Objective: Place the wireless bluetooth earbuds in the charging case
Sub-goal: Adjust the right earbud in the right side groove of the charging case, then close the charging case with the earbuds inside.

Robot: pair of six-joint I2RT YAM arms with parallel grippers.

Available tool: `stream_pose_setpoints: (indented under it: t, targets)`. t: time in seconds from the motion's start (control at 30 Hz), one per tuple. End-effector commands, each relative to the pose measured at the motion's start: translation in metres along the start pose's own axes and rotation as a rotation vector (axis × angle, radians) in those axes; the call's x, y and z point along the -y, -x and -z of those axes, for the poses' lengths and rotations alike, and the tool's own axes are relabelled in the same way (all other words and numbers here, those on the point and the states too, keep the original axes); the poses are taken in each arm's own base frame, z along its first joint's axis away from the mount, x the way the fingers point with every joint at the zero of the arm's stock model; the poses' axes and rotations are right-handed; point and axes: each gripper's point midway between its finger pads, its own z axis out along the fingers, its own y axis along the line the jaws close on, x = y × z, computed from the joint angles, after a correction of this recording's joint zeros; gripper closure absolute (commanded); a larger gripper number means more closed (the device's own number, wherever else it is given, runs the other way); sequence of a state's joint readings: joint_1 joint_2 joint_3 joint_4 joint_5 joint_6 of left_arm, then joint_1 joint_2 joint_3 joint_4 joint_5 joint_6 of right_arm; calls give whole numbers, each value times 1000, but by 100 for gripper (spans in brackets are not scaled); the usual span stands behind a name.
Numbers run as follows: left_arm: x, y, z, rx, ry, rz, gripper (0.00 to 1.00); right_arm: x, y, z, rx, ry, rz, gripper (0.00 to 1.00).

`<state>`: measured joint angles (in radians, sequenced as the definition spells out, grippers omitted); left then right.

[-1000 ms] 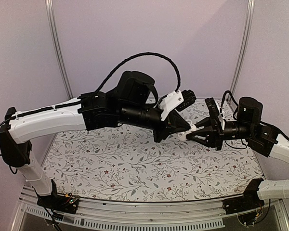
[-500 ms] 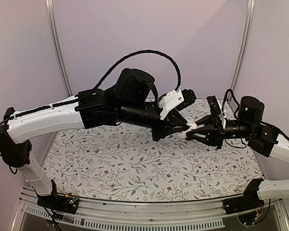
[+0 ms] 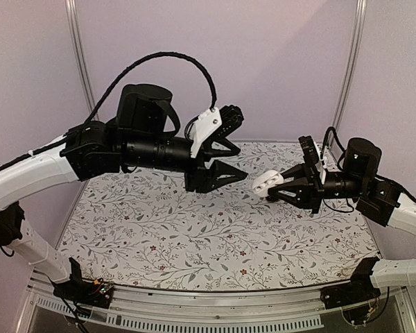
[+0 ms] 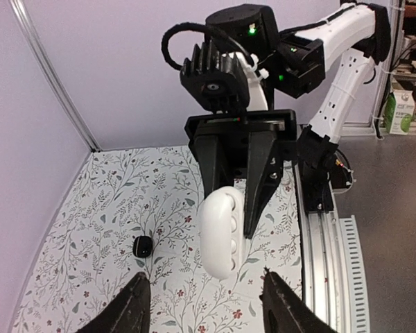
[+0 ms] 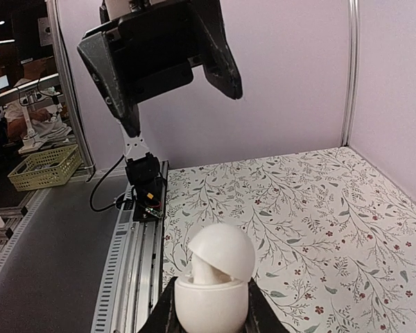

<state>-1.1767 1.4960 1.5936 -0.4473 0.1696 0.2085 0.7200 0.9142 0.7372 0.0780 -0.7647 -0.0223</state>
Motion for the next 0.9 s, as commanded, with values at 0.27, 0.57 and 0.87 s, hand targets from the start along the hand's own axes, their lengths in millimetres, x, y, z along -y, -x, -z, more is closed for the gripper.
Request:
stream_pose_setpoints:
  t: [0.27,0.57,0.87]
  targets:
    - [7,-35,-20,7,-50,-8,32,-10,23,0,62,48,25,100]
    - [26,-28,-39,10,-56,-95,34,-5,19,-5,62,50,-29,100]
    - [62,-30,-54,-46,-83,-202,42,3,16,-7,56,14,-74,100]
